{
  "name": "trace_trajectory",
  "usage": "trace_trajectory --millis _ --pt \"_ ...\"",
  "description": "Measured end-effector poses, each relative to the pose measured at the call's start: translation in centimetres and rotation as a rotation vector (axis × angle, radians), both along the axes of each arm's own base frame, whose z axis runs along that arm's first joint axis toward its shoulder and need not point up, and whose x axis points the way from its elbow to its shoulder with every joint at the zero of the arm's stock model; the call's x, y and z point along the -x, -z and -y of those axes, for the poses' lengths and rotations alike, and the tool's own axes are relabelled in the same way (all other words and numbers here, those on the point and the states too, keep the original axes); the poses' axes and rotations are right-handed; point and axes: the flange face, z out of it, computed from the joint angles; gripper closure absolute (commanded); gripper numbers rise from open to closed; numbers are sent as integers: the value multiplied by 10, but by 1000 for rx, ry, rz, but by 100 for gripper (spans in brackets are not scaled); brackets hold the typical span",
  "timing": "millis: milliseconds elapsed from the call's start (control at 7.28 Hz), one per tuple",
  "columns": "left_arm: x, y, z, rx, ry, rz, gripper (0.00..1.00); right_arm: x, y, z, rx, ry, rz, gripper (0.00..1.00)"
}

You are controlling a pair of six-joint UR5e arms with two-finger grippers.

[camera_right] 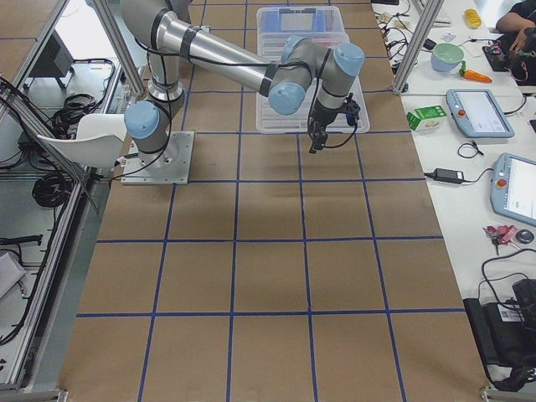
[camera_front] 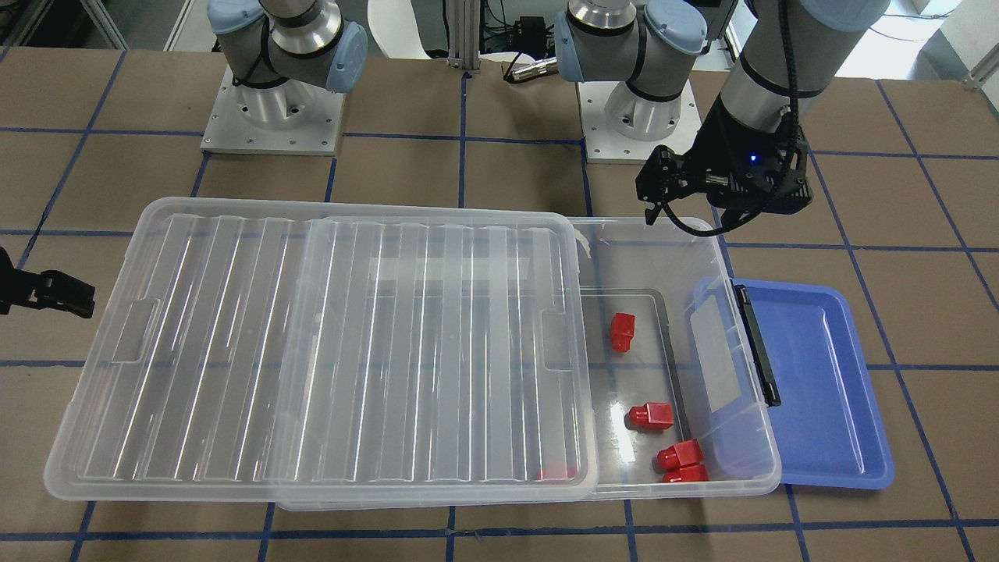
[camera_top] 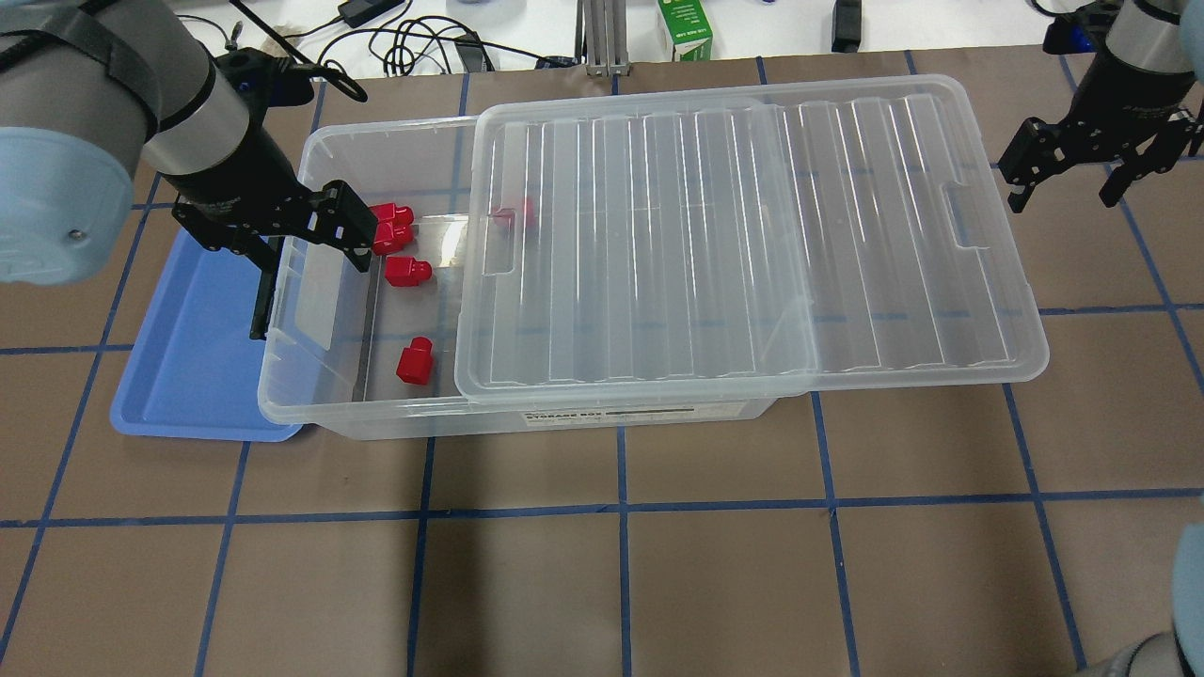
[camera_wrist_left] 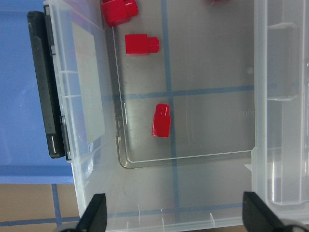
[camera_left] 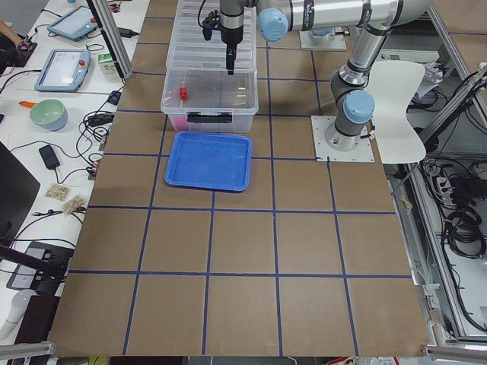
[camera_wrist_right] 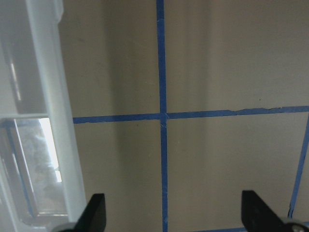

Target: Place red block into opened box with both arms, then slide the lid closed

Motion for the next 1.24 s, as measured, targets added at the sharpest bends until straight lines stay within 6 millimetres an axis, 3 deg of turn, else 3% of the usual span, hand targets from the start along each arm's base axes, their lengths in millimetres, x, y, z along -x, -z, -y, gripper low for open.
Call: trace_trajectory --millis 549,1236 --pt "-2 -4 2 9 -1 17 0 -1 21 -4 -13 7 9 0" --pt "-3 -20 9 -6 -2 20 0 -20 20 -3 -9 -16 22 0"
